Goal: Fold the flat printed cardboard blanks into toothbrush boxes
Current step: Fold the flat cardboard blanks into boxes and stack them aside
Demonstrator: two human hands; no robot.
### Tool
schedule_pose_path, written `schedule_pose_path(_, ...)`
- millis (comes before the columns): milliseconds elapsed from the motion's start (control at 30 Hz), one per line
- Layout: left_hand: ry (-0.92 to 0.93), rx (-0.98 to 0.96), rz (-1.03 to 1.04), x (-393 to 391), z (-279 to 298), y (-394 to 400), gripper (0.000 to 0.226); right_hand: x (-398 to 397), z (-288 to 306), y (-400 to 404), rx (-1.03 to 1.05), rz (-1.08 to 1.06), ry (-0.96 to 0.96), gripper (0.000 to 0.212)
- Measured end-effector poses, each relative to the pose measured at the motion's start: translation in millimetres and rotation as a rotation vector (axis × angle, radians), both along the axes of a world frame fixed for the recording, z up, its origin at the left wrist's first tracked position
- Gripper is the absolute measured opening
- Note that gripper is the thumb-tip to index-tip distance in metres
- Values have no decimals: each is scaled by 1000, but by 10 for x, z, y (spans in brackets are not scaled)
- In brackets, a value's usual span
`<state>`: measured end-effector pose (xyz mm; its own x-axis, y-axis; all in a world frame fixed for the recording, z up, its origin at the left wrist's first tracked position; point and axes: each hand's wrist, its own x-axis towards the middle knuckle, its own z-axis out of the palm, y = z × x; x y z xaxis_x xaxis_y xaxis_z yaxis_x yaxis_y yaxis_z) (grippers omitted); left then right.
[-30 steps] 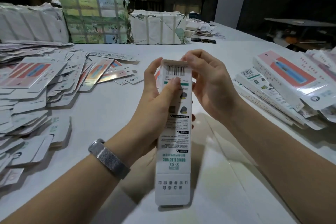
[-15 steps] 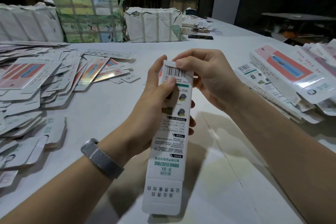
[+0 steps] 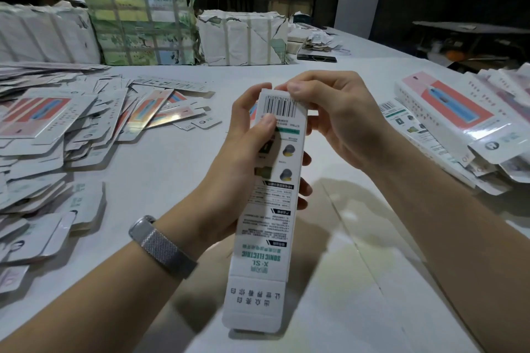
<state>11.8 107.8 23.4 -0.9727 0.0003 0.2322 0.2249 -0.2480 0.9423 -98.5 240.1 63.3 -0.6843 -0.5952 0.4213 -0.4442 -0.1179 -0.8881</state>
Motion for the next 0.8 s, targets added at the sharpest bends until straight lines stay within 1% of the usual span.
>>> schedule_pose_path(133, 1, 39, 18, 15, 14, -14, 22, 29, -46, -36, -26, -15, 83, 23)
schedule_pose_path(400, 22, 29, 56, 20, 46, -25, 19, 75, -84, -72, -56, 7, 114, 25)
schedule_pose_path(533, 23, 21, 73, 33, 42, -34, 19, 105, -66, -69, -7, -18, 236, 20)
schedule_pose_path(633, 68, -12, 105, -11, 46, -50, 18, 111, -51, -60, -6, -6, 172, 22)
schedule_pose_path(700, 69, -21, 147, -12, 40, -23, 18, 138, -60, -90, 1, -58, 158, 22)
schedule_pose_path(767, 72, 15, 155, 6, 60, -2, 19, 187, -87, -154, -1, -116, 149, 24)
schedule_pose_path(800, 98, -23, 183, -13, 84, 14, 19, 210, -97, -175, -5, -151, 148, 28)
